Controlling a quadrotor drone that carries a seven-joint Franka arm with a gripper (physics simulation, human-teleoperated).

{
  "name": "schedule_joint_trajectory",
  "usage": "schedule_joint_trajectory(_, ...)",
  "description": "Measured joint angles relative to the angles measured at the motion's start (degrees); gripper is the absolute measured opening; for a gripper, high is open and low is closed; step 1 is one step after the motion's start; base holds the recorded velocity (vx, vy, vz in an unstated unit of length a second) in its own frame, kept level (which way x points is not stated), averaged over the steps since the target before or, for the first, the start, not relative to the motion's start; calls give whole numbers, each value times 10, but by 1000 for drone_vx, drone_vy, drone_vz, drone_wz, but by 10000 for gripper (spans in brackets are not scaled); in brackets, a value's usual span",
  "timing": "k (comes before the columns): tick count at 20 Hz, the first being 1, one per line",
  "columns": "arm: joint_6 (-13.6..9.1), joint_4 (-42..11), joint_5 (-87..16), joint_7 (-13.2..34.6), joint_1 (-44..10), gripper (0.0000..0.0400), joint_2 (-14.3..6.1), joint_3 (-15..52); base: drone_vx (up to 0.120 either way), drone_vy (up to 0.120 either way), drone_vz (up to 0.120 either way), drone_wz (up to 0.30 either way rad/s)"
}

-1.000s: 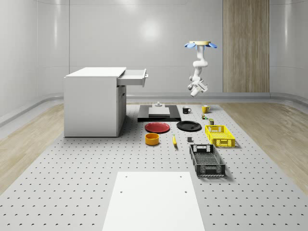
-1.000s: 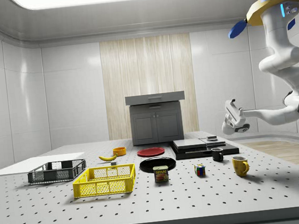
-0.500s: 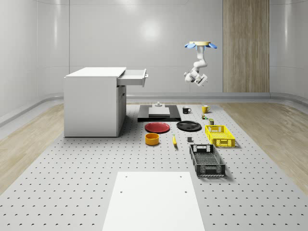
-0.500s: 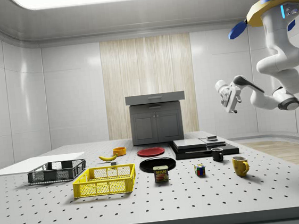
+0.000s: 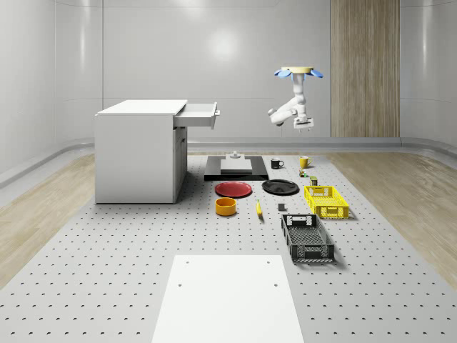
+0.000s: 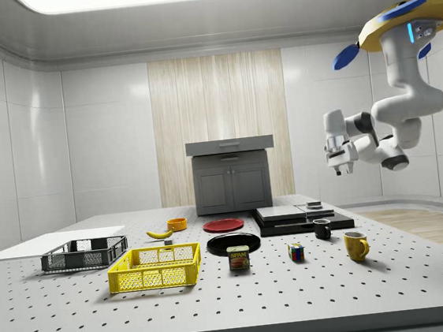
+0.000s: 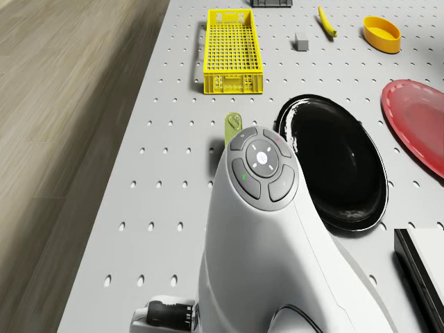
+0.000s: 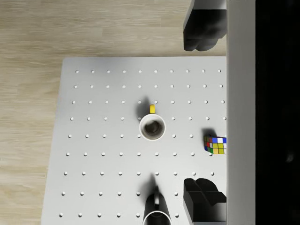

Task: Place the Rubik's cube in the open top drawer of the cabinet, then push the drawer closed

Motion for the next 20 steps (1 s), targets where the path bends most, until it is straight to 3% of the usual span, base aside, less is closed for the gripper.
schedule_joint_trajectory(3,-6,-3,-8,17,-26,400,-13,13,120,0,-120,0)
schedule_joint_trajectory(7,-6,-3,-10,32,-46,400,-29,24,120,-100,-120,0)
schedule_joint_trajectory(20,20,-2,5,55,-75,400,-71,44,120,-40,-120,0)
